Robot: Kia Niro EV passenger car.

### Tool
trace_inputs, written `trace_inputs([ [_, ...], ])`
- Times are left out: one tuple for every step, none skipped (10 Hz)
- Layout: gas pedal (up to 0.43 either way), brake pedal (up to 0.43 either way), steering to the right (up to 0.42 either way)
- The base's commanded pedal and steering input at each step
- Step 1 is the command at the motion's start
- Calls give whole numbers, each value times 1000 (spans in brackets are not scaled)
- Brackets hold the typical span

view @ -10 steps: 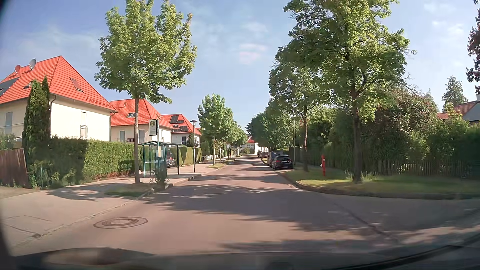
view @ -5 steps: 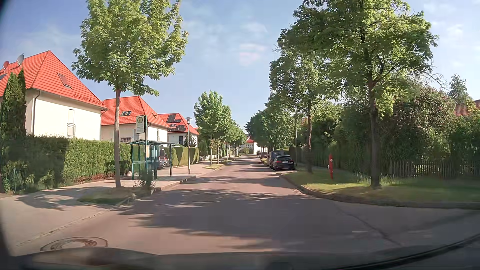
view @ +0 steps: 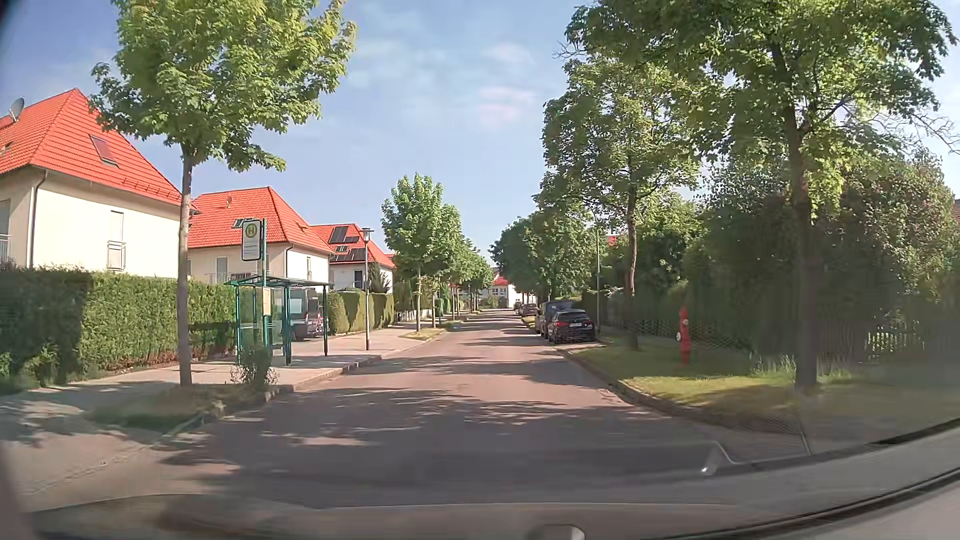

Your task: Follow the waypoints while adhering to traffic rules and regulations

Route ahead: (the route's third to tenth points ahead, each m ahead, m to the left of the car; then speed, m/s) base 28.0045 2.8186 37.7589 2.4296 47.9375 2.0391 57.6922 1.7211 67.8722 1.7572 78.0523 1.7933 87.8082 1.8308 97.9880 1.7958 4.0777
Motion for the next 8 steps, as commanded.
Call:
trace_inputs([
  [177, 0, -12],
  [177, 0, -16],
  [169, 0, -21],
  [169, 0, -23],
  [169, 0, -23],
  [169, 0, -23],
  [169, 0, -23],
  [169, 0, -24],
])
